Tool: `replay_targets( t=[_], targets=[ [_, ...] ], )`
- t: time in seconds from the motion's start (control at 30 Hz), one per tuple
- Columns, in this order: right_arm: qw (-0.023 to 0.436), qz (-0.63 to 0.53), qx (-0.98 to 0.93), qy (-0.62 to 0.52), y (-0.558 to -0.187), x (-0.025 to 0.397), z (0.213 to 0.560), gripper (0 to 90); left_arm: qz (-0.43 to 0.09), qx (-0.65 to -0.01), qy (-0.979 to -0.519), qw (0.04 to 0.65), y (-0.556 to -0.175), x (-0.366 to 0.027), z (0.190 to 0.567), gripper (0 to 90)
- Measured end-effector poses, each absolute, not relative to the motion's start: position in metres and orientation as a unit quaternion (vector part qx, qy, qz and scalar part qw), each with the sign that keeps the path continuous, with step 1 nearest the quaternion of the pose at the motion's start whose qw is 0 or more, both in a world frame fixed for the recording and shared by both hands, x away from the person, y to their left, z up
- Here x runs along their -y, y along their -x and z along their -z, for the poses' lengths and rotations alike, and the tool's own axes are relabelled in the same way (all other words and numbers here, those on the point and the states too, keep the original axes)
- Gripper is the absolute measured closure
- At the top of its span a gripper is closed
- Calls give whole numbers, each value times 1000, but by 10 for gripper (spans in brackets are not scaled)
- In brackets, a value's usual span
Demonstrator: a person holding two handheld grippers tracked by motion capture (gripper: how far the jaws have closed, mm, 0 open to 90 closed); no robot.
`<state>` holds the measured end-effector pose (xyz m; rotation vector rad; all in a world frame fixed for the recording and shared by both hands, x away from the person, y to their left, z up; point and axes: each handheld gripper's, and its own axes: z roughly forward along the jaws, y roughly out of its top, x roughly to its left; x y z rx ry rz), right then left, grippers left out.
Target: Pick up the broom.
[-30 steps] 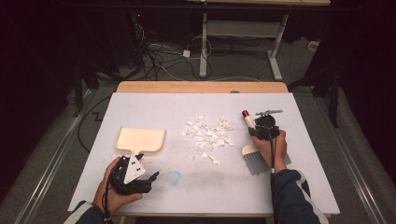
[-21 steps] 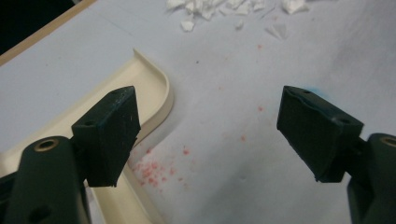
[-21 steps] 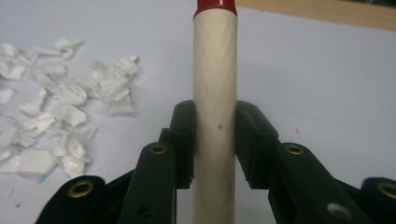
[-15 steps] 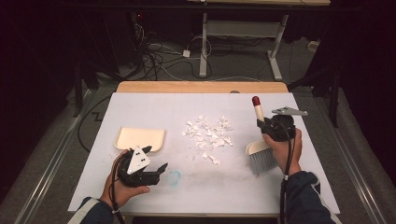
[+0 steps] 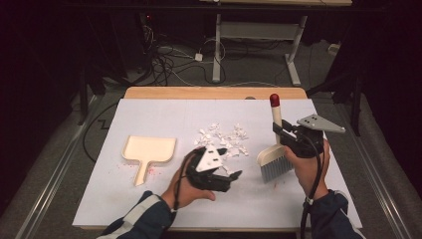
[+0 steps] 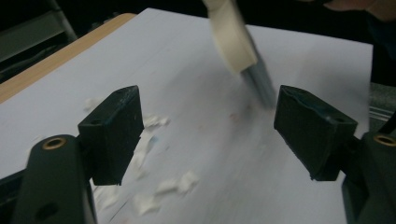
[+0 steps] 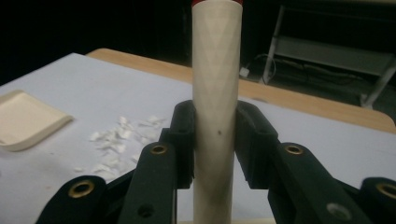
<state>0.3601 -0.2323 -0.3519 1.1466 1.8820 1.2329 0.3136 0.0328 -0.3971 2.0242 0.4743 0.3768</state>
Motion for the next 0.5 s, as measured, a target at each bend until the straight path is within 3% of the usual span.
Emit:
replay_targets(
  t=[0.23,0.5],
  targets=[
    [316,-500,-705,-390,-331,206,338,705,-148,-195,-820,517,-314,4,397,274],
    [317,-526,-705,-353,-306,181,332,704,-137,-195,-813,531,-319,-6,398,453]
  ],
)
